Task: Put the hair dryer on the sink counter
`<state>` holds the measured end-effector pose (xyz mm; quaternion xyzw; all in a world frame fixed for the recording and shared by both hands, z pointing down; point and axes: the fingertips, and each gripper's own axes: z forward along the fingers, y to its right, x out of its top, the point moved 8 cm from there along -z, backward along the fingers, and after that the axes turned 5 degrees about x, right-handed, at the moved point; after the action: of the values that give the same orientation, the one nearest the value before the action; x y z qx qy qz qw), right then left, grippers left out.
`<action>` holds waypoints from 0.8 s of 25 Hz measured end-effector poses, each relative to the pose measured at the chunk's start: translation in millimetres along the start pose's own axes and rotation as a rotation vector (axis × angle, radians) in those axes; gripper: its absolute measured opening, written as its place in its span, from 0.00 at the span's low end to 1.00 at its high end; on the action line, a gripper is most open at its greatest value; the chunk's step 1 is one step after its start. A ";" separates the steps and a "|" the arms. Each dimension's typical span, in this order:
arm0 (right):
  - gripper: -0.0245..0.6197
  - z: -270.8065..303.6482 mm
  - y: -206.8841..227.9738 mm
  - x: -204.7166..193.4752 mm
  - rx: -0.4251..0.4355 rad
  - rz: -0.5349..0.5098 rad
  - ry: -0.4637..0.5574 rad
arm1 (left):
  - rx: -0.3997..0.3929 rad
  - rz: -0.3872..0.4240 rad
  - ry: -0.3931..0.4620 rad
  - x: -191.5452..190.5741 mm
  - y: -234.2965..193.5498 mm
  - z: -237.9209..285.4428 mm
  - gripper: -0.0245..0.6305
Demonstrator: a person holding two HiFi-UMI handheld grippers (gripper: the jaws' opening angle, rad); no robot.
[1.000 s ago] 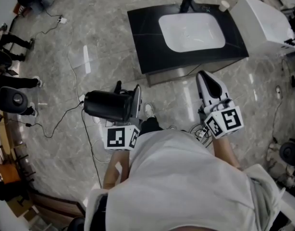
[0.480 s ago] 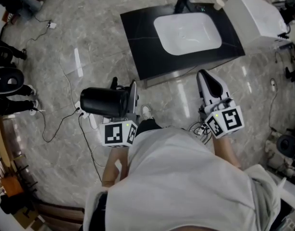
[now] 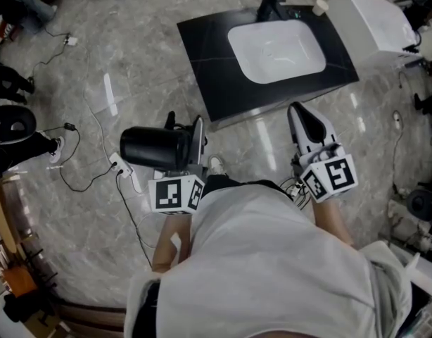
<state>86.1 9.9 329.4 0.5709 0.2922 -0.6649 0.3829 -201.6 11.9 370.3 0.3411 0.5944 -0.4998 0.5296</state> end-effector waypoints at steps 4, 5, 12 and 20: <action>0.11 6.9 -7.4 2.5 0.013 -0.011 -0.007 | 0.003 -0.008 0.008 -3.0 -9.7 -0.1 0.40; 0.11 7.6 -8.1 3.8 0.013 -0.016 -0.009 | 0.004 -0.009 0.007 -3.4 -11.2 0.4 0.40; 0.11 9.4 -4.1 10.4 -0.006 -0.027 -0.007 | 0.007 -0.030 0.001 -9.1 -16.2 7.1 0.40; 0.11 11.1 -2.0 14.0 -0.030 -0.017 0.007 | -0.020 -0.006 -0.015 -8.4 -18.0 20.3 0.40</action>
<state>77.6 -0.6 317.4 0.5648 0.3082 -0.6619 0.3844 -210.9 -11.3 383.8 0.3305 0.5964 -0.4979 0.5359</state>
